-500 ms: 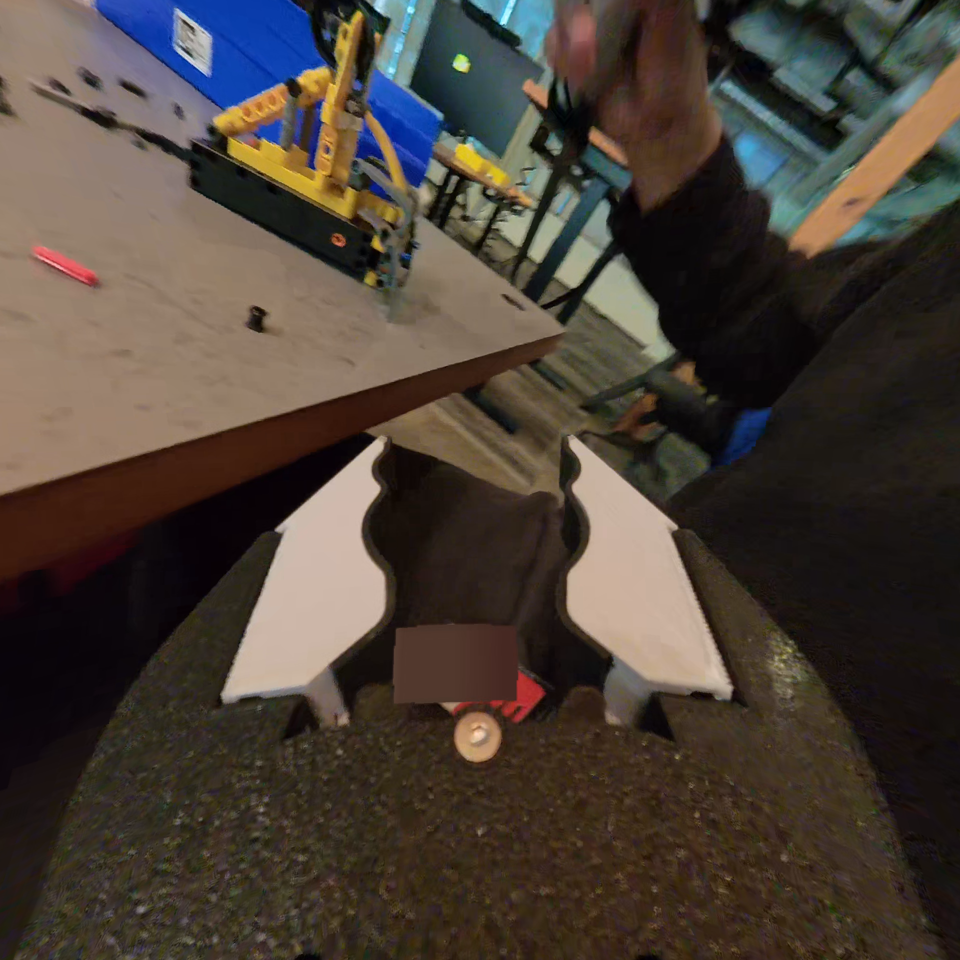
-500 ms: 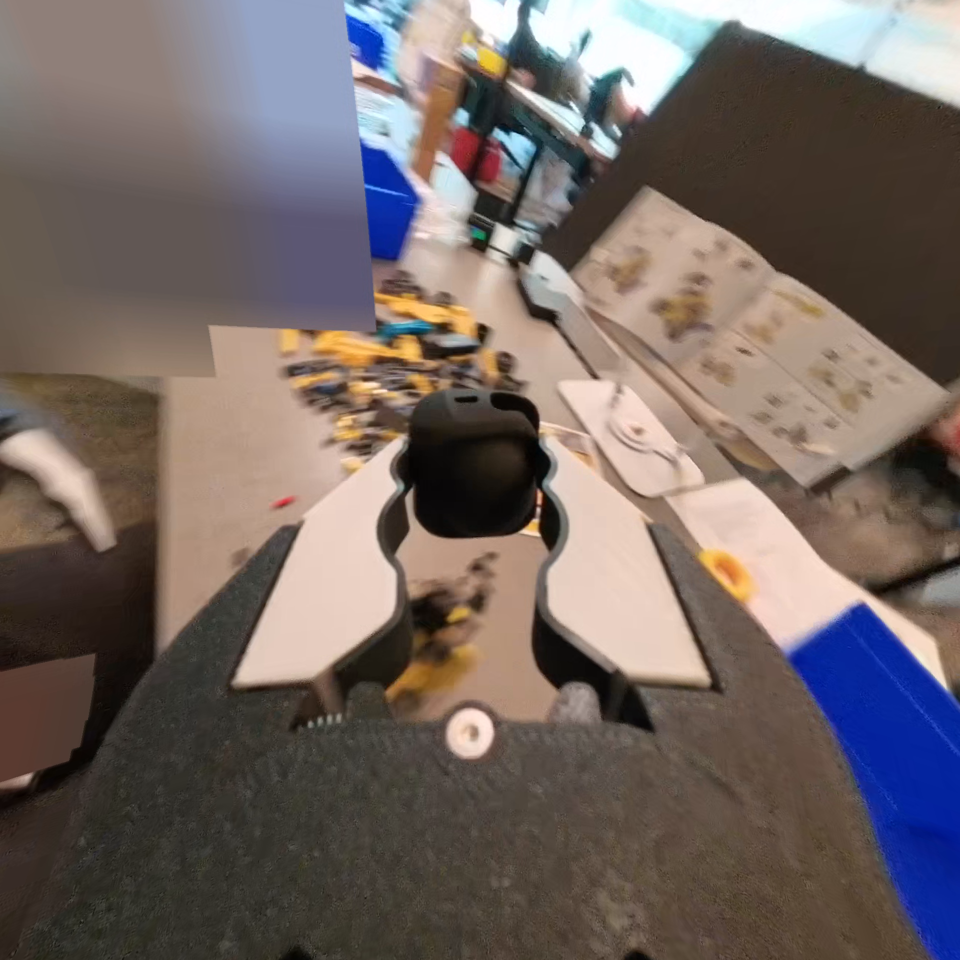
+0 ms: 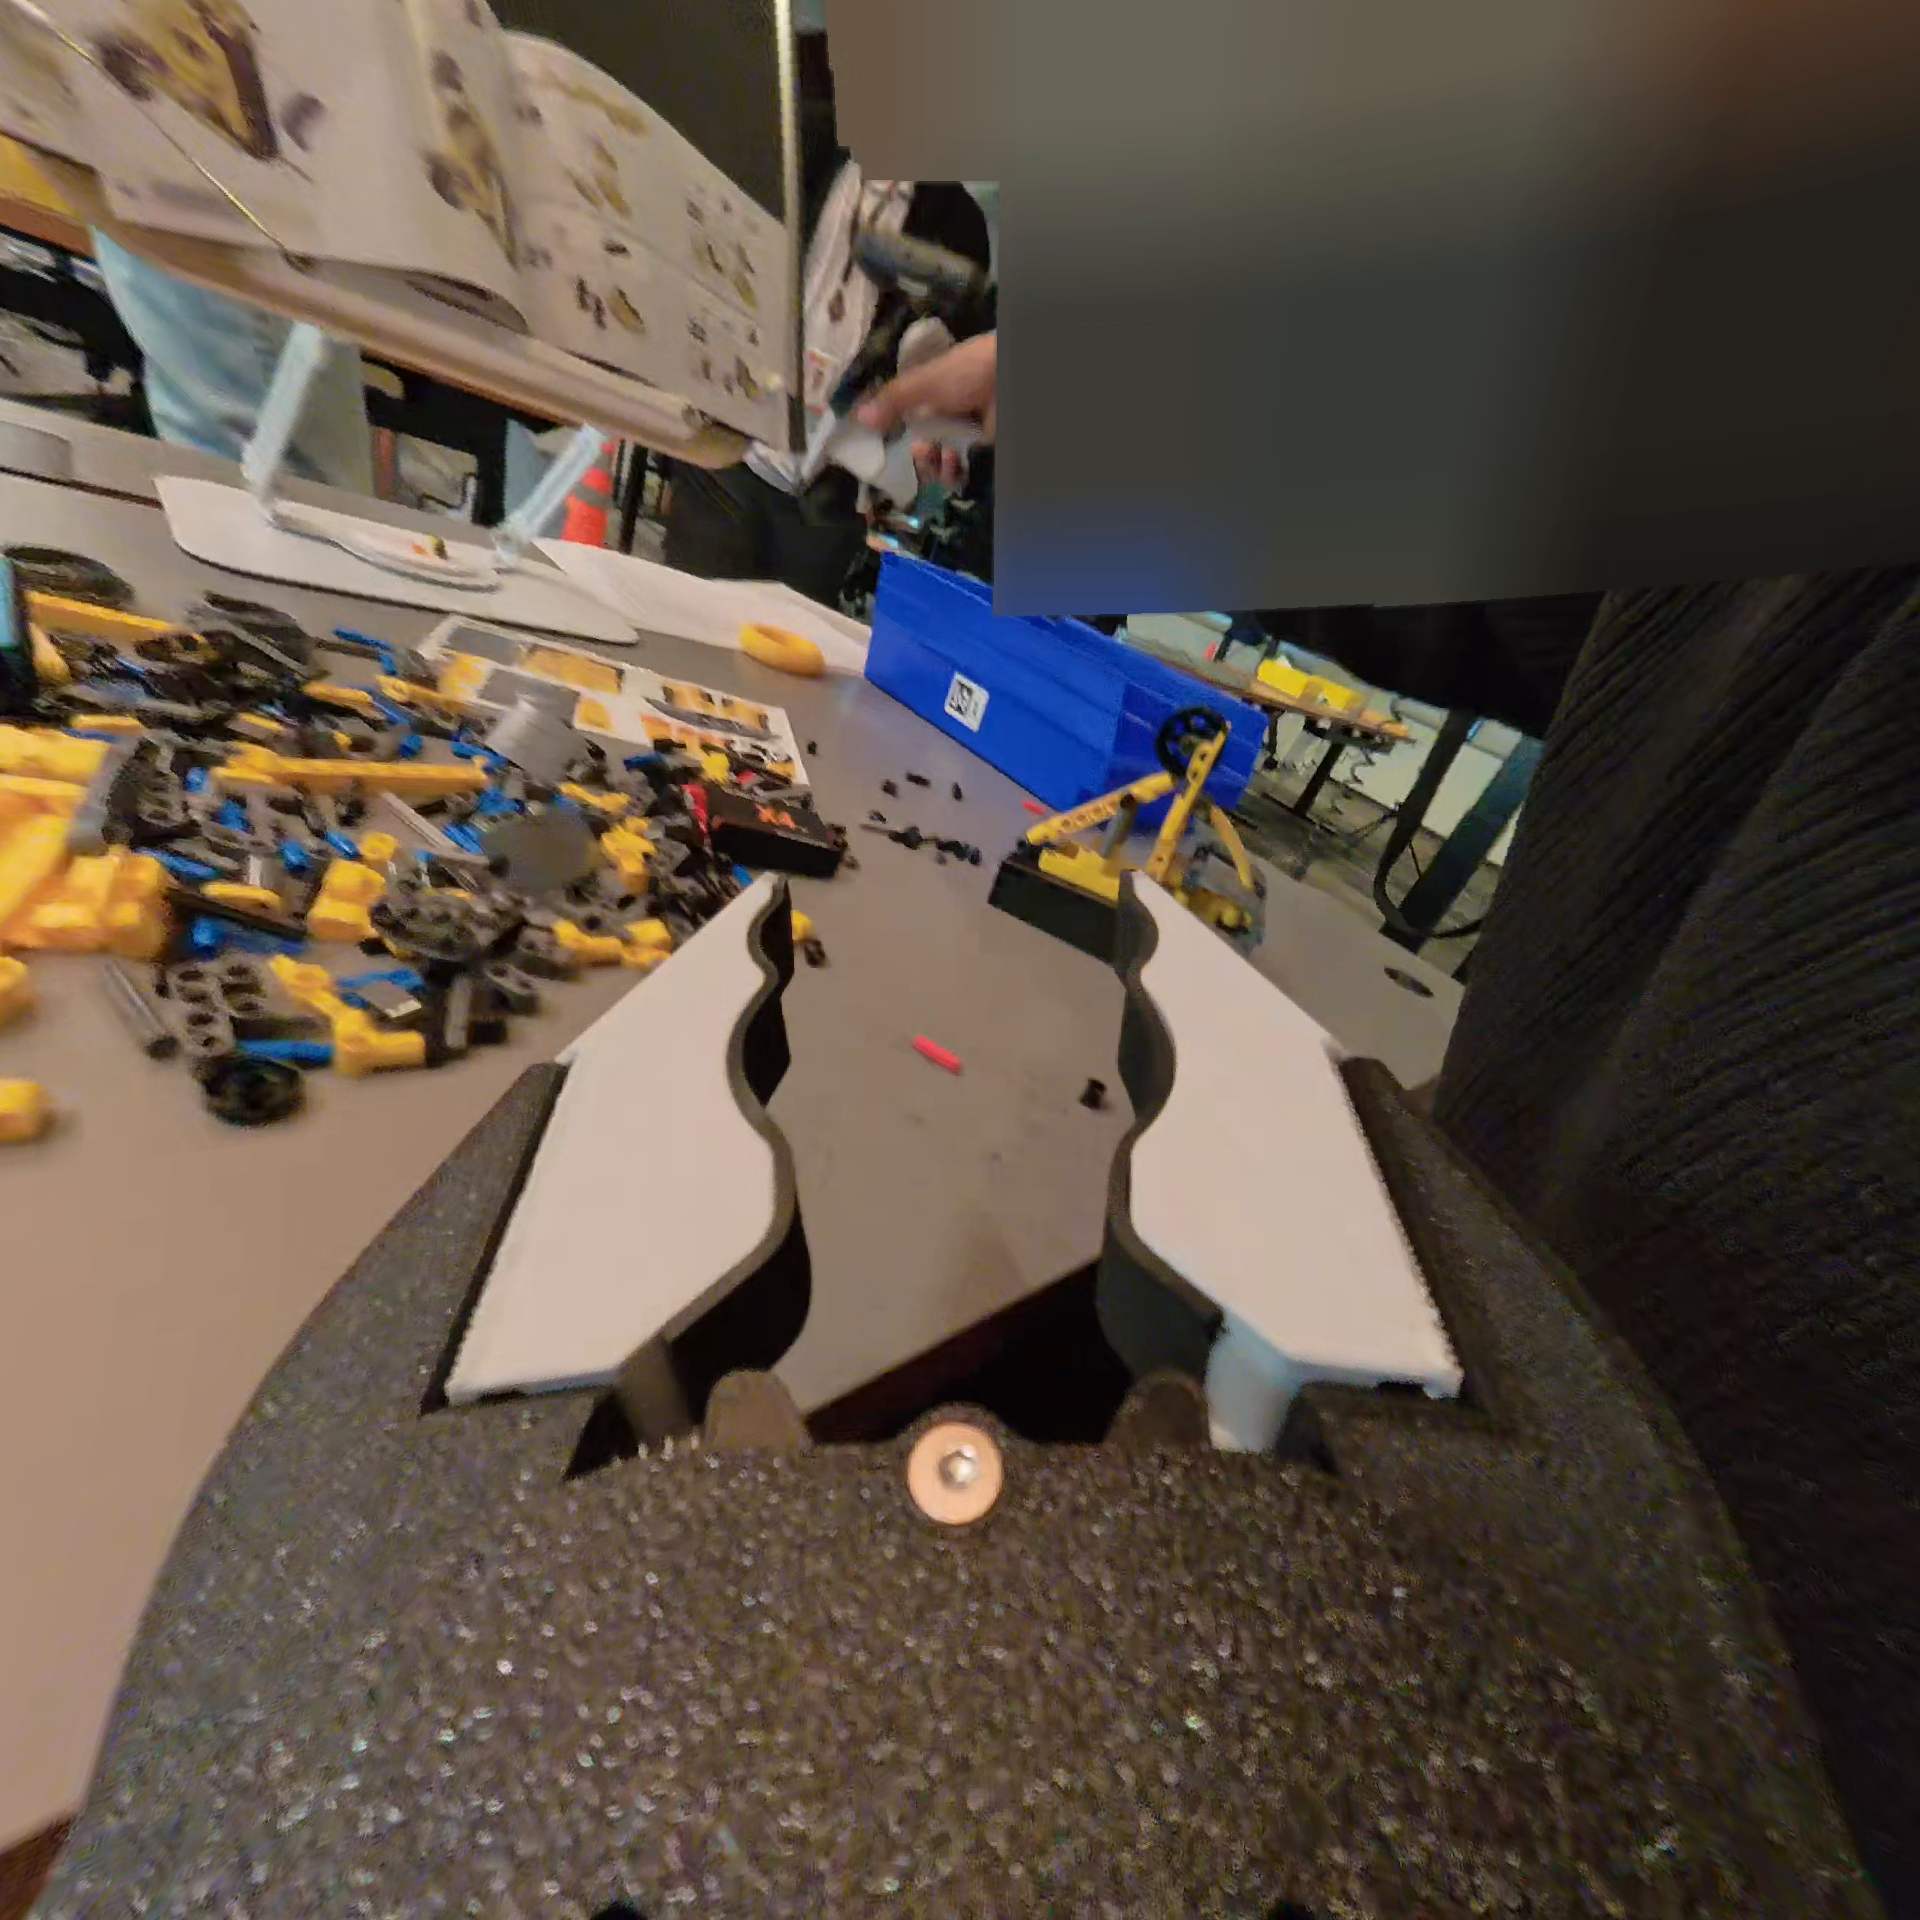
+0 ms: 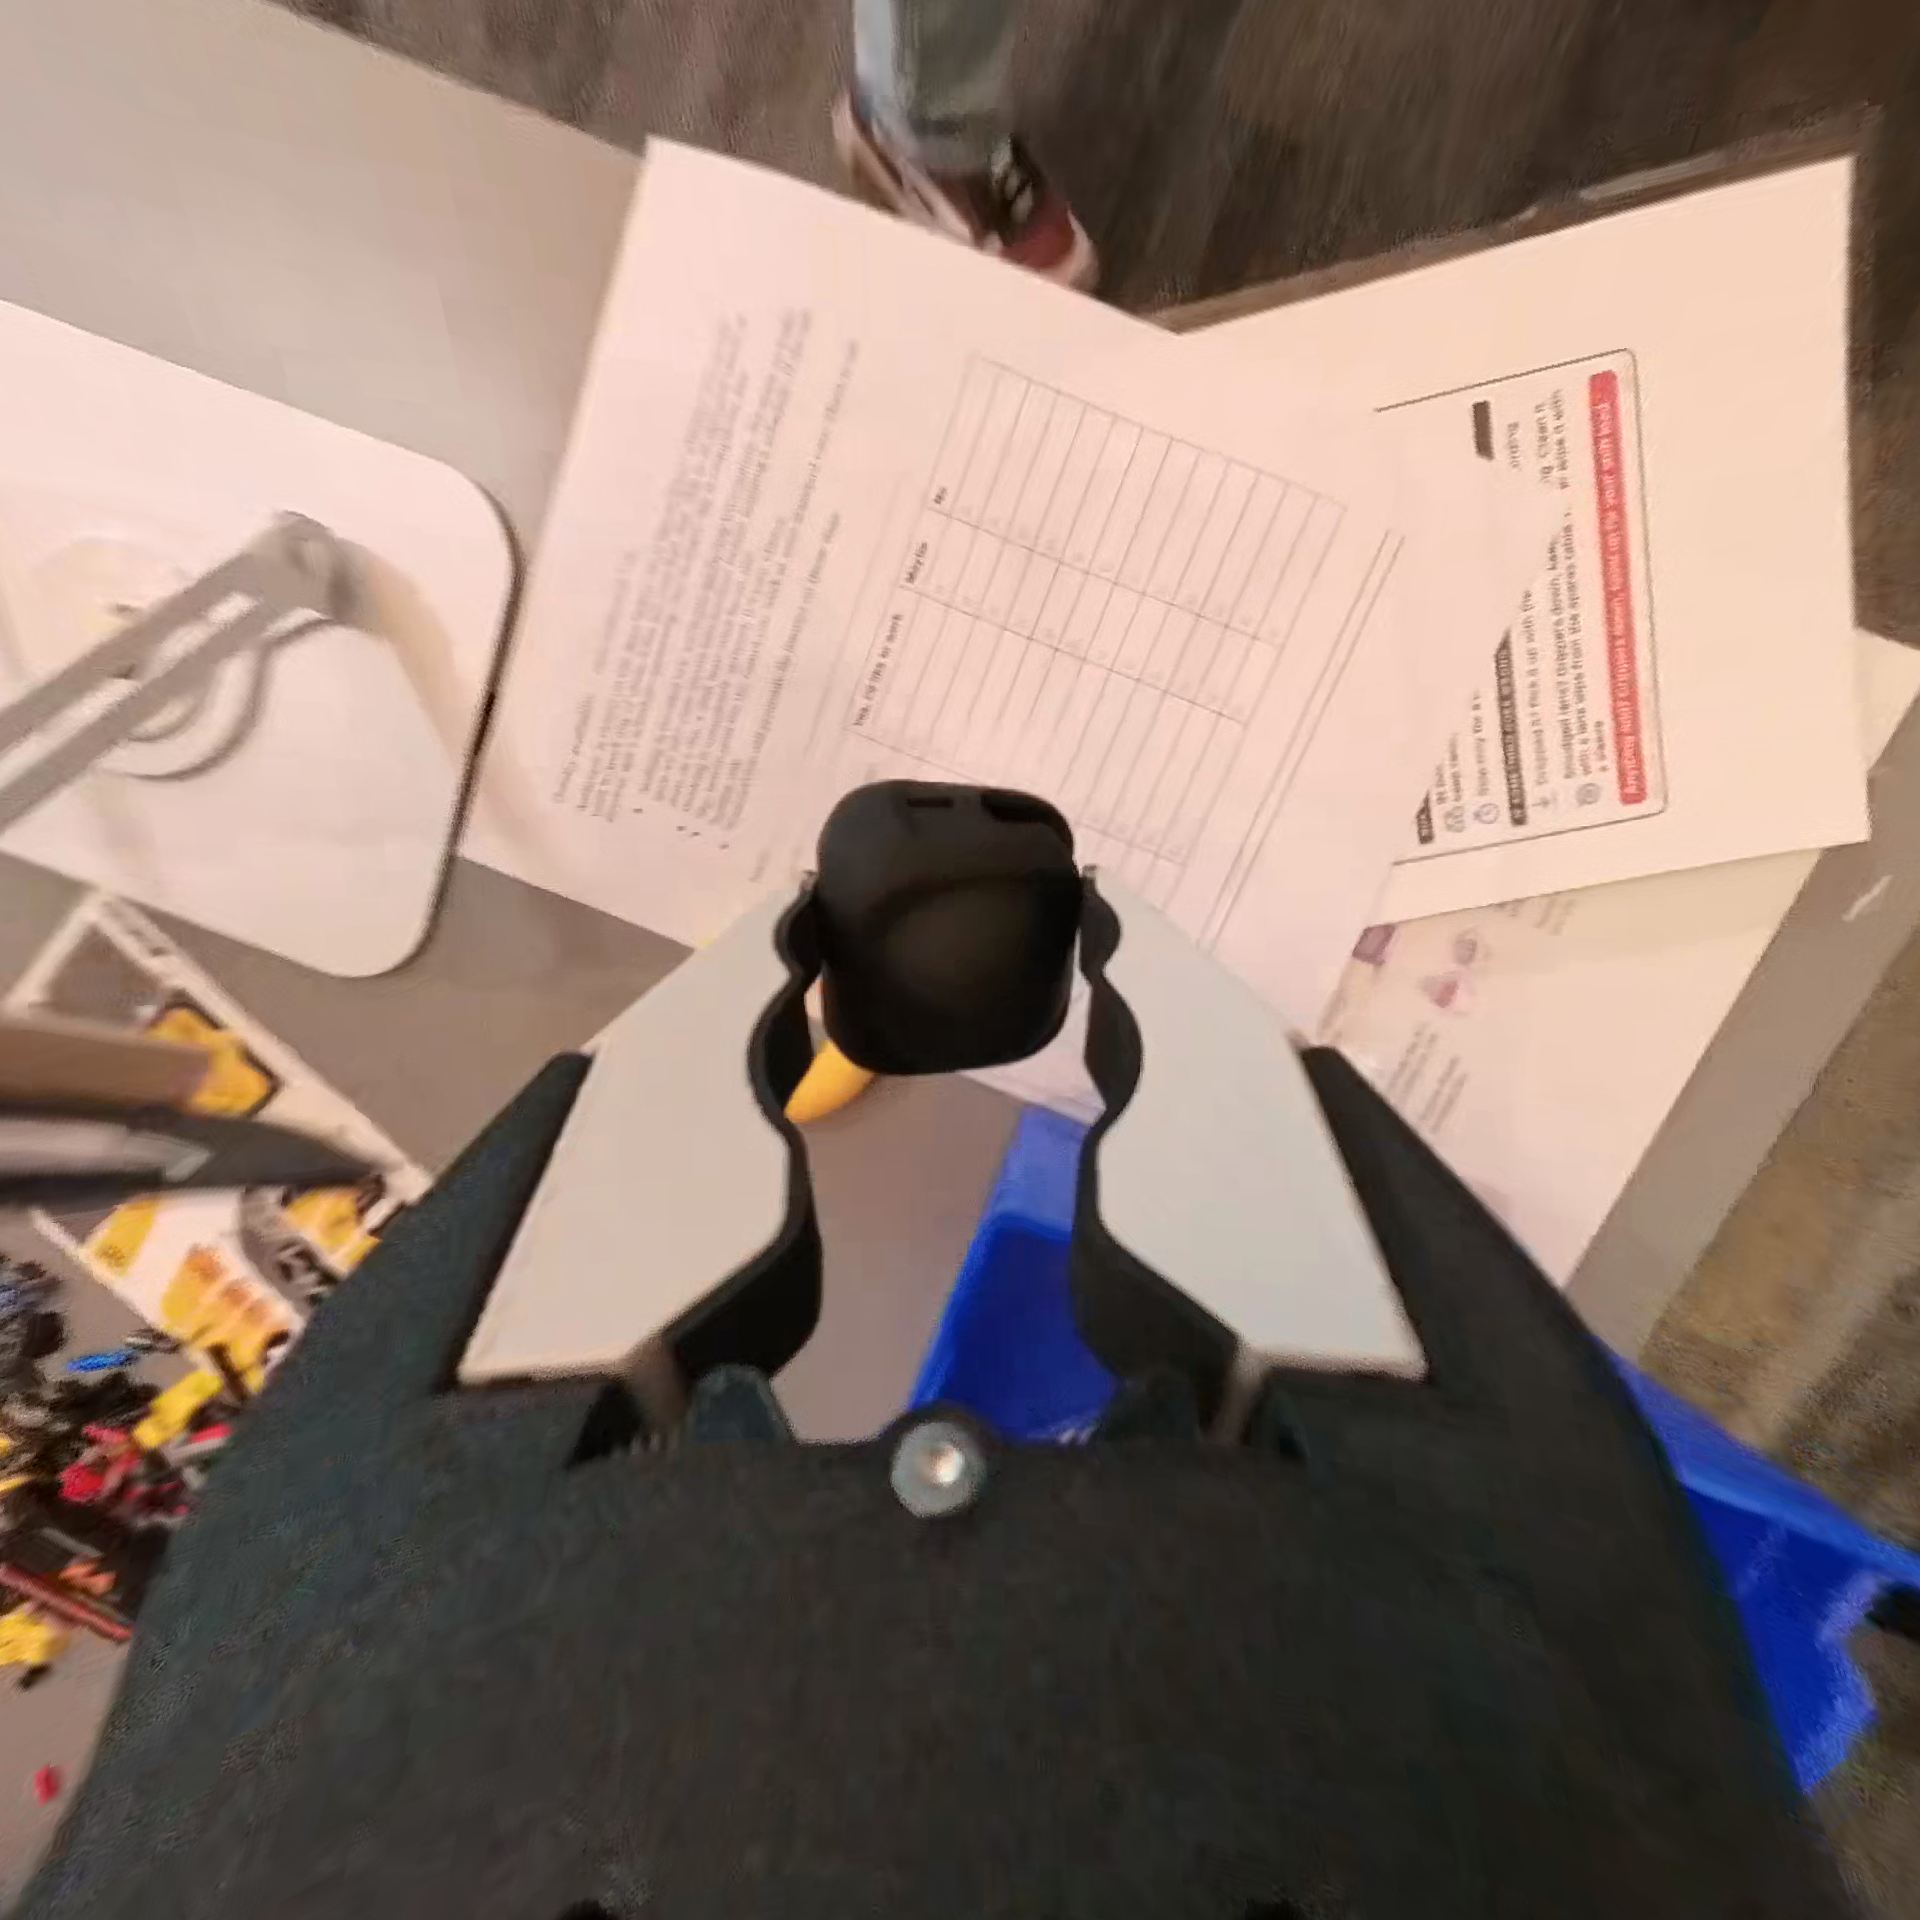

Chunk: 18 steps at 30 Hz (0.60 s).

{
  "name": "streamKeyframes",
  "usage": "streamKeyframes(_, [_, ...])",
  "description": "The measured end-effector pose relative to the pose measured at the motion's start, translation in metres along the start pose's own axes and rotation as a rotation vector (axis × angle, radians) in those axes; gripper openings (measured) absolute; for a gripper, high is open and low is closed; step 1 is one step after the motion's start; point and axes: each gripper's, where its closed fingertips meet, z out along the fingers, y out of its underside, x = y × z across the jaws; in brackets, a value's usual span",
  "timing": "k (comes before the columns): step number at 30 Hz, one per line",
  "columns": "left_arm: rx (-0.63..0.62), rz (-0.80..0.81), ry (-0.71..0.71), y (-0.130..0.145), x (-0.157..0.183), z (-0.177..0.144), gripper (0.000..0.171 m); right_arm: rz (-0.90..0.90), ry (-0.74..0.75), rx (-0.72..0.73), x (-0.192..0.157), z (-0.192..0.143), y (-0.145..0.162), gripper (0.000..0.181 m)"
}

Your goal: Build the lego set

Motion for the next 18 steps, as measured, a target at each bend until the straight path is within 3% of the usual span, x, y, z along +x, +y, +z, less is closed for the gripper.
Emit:
streamKeyframes(4, [0.042, -0.010, 0.005, -0.024, -0.015, 0.008, 0.062, -0.021, -0.052, -0.207, 0.001, 0.038, 0.022, 0.050])
streamKeyframes(9, [0.027, 0.012, -0.004, -0.027, -0.024, 0.018, 0.061, -0.077, -0.261, -0.351, -0.043, 0.051, 0.062, 0.050])
streamKeyframes(18, [-0.007, 0.044, 0.000, -0.027, -0.034, 0.030, 0.061, -0.234, -0.216, -0.455, -0.053, 0.059, 0.081, 0.057])
